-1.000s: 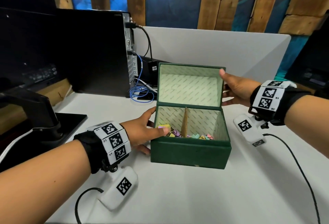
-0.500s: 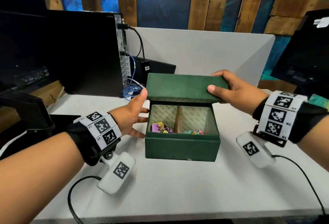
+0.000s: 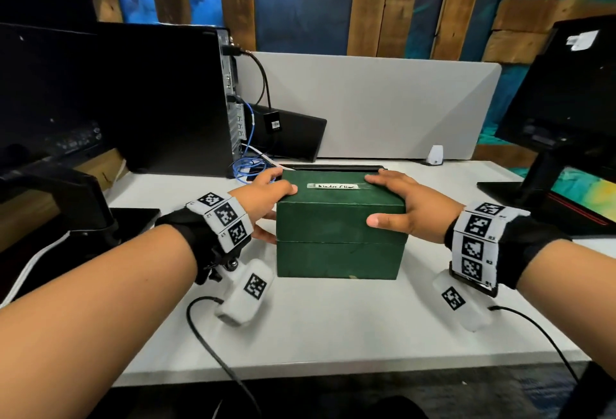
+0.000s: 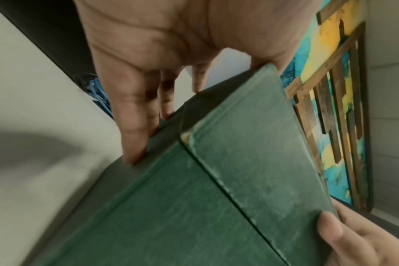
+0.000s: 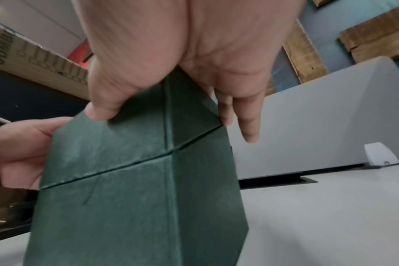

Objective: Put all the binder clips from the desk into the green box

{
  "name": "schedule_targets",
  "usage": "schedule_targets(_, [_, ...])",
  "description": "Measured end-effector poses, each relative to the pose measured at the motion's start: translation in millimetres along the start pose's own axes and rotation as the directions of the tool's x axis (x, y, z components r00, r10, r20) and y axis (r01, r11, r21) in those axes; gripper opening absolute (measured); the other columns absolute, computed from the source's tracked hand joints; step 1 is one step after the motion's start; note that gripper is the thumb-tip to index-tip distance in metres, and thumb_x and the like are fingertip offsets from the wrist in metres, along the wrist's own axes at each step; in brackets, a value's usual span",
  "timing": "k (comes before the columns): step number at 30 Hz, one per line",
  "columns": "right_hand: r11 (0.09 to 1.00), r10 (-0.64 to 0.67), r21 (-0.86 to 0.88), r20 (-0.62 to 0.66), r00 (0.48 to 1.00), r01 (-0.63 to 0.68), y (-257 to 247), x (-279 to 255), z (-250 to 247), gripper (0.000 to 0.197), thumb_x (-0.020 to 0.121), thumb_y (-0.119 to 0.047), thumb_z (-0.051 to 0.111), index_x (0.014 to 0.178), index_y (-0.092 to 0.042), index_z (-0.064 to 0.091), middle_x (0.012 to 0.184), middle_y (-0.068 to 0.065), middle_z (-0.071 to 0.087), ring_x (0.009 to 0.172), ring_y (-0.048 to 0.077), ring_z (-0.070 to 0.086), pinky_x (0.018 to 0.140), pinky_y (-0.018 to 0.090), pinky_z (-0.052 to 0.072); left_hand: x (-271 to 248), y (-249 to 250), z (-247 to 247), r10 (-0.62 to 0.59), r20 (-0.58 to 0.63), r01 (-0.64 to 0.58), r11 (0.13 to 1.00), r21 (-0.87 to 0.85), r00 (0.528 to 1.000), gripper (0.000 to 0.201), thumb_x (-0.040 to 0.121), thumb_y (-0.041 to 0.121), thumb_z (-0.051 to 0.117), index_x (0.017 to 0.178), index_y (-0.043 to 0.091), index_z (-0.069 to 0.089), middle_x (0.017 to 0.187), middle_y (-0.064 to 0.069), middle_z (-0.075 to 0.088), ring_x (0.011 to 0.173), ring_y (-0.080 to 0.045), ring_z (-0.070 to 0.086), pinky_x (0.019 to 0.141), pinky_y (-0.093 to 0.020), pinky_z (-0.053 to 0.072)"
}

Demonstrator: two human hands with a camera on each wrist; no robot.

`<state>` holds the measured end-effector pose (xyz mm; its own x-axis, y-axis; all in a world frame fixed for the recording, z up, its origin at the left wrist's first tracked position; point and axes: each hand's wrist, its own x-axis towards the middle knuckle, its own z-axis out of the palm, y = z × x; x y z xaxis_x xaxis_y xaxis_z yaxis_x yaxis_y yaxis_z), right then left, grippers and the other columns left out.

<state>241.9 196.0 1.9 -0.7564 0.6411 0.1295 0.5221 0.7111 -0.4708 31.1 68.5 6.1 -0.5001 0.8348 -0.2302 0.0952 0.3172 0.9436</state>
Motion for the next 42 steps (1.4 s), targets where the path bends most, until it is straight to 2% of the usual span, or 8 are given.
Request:
schedule_targets(5, [1.000,0.012,-0.020,0.004,1.000,-0.012,0,3,-1,0.080,0.076,-0.044,0.068,0.145,-0.032,0.028,0.158,-0.002,0.015,0.145,0.015,0.018,0.118,0.031,0.016,0,-6,2,0.012,0.006,-0.012,0.999,-0.038,1.000,0.053,0.091,0.032,0.046,0.138,0.049,0.027,0.104,0.011,0.047,0.087,-0.014,0.053,0.044,-0.034,0.054])
schedule_targets(11, [1.000,0.004,0.024,-0.019,1.000,-0.004,5,14,-1,0.081,0.074,-0.043,0.070,0.144,-0.031,0.030,0.157,-0.001,0.018,0.144,0.015,0.019,0.118,0.032,0.016,12,-8,0,0.039,0.011,-0.039,0.999,-0.033,0.999,0.053,0.091,0.034,0.047,0.138,0.049,0.026,0.117,0.007,0.048,0.089,-0.015,0.054,0.062,-0.044,0.056])
schedule_targets(23, [0.986,-0.037,0.158,-0.076,0.996,0.048,22,51,6,0.082,0.068,-0.042,0.075,0.140,-0.033,0.036,0.154,-0.010,0.021,0.132,-0.006,0.020,0.105,0.014,0.015,63,-12,-8,0.058,0.014,-0.056,0.995,-0.086,0.998,0.040,0.093,0.029,0.042,0.122,0.054,0.031,0.105,0.012,0.055,0.091,-0.010,0.055,0.057,-0.031,0.049])
schedule_targets(29, [0.971,-0.027,0.239,-0.005,1.000,0.027,29,70,6,0.097,0.050,-0.059,0.065,0.139,-0.038,0.035,0.147,-0.021,0.020,0.128,-0.016,0.020,0.084,-0.016,0.012,88,-11,-13,0.083,0.009,-0.082,0.992,-0.101,0.996,0.050,0.095,0.017,0.041,0.136,0.041,0.028,0.097,0.001,0.056,0.083,-0.010,0.056,0.076,-0.032,0.045])
schedule_targets(32, [0.966,-0.023,0.258,0.011,1.000,0.019,28,70,3,0.096,0.050,-0.060,0.064,0.139,-0.039,0.034,0.144,-0.024,0.018,0.124,-0.027,0.014,0.087,-0.016,0.011,84,-5,-13,0.064,0.041,-0.061,0.995,-0.073,0.997,0.055,0.080,0.027,0.052,0.124,0.052,0.030,0.103,-0.006,0.047,0.092,-0.020,0.050,0.088,-0.038,0.042])
schedule_targets(35, [0.964,0.013,0.264,0.098,0.995,-0.039,23,68,-3,0.089,0.053,-0.061,0.059,0.135,-0.046,0.027,0.143,-0.027,0.013,0.132,-0.017,0.014,0.096,-0.009,0.012,79,3,-17,0.022,0.089,-0.016,0.998,-0.066,0.996,0.053,0.068,0.031,0.049,0.105,0.065,0.031,0.112,-0.004,0.053,0.089,-0.016,0.059,0.086,-0.037,0.046])
schedule_targets(39, [0.952,0.045,0.288,0.196,0.980,-0.101,13,65,-23,0.068,0.065,-0.058,0.049,0.129,-0.046,0.030,0.150,-0.022,0.015,0.137,-0.009,0.013,0.110,0.014,0.015,72,11,-25,-0.027,0.162,0.031,0.999,-0.017,0.986,0.063,0.063,0.038,0.059,0.107,0.069,0.027,0.129,-0.008,0.049,0.106,-0.013,0.059,0.102,-0.035,0.043])
schedule_targets(42, [0.959,0.016,0.279,0.132,0.991,-0.053,2,67,-55,0.044,0.074,-0.055,0.046,0.117,-0.049,0.044,0.148,-0.017,0.032,0.128,-0.019,0.025,0.103,0.000,0.017,69,24,-30,-0.069,0.159,0.058,0.996,0.073,0.985,0.071,0.068,0.046,0.056,0.125,0.064,0.019,0.135,-0.006,0.046,0.117,-0.015,0.052,0.105,-0.033,0.038])
